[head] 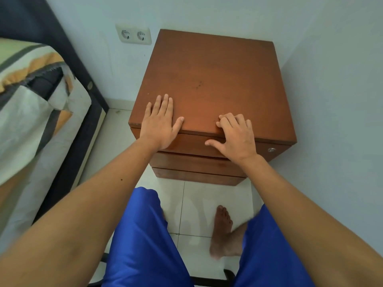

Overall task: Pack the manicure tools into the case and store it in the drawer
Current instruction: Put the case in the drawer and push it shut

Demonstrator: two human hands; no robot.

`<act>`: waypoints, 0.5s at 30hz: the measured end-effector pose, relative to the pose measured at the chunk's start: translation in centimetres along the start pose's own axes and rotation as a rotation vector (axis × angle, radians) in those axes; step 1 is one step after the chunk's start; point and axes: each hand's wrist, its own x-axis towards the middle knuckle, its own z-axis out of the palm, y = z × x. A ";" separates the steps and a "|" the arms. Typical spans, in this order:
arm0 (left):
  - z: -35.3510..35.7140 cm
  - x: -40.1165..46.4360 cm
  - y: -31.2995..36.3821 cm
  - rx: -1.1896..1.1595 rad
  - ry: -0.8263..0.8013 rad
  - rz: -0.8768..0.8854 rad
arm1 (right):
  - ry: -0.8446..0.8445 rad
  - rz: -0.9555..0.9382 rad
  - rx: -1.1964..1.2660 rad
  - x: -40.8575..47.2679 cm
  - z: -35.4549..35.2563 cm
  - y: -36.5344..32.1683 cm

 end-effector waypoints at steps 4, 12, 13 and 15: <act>-0.1 0.1 0.1 -0.003 -0.017 -0.002 | -0.011 0.048 0.212 1.6 -1.3 0.7; -1.2 2.9 2.0 -0.071 -0.033 0.076 | -0.299 0.312 0.196 4.2 -0.1 1.6; -1.1 3.2 2.3 -0.102 -0.042 0.058 | -0.307 0.310 0.176 4.2 0.2 1.6; -0.3 3.3 2.8 -0.090 -0.043 0.033 | -0.321 0.305 0.141 4.1 0.5 1.5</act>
